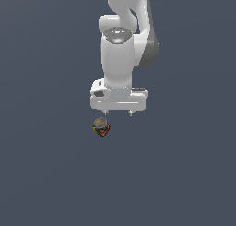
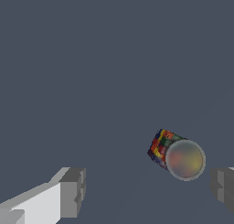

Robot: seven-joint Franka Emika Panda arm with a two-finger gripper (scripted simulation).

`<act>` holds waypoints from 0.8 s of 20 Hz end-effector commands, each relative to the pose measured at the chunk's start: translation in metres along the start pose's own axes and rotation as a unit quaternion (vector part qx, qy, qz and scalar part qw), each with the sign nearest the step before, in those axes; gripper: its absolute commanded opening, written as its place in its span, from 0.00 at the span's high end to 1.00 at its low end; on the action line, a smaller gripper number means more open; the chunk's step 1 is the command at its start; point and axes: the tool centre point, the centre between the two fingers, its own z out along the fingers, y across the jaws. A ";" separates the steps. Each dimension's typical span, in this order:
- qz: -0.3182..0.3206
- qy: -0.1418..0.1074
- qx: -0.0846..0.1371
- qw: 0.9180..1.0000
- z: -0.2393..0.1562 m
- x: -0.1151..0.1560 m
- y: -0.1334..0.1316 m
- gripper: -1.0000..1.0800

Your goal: Pick up the object and move it to a goal position.

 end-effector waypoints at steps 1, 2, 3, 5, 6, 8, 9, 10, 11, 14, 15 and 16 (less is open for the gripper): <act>0.000 0.000 0.000 1.000 0.000 0.000 0.000 0.04; 0.000 0.001 0.000 1.000 0.000 0.000 0.000 0.04; 0.001 0.002 0.000 1.000 -0.002 0.001 0.001 0.04; 0.002 0.009 0.000 1.000 -0.007 0.004 0.004 0.04; 0.003 0.015 -0.001 1.000 -0.011 0.006 0.006 0.04; 0.003 0.026 -0.001 1.000 -0.021 0.010 0.010 0.04; 0.002 0.030 -0.001 1.000 -0.025 0.012 0.011 0.04; 0.001 0.033 -0.002 0.999 -0.027 0.013 0.012 0.04; -0.001 0.034 -0.002 0.999 -0.029 0.013 0.012 0.04; -0.001 0.034 -0.002 0.999 -0.029 0.013 0.011 0.04; 0.001 0.032 -0.002 0.999 -0.027 0.013 0.012 0.04; 0.004 0.031 -0.001 1.000 -0.025 0.012 0.013 0.04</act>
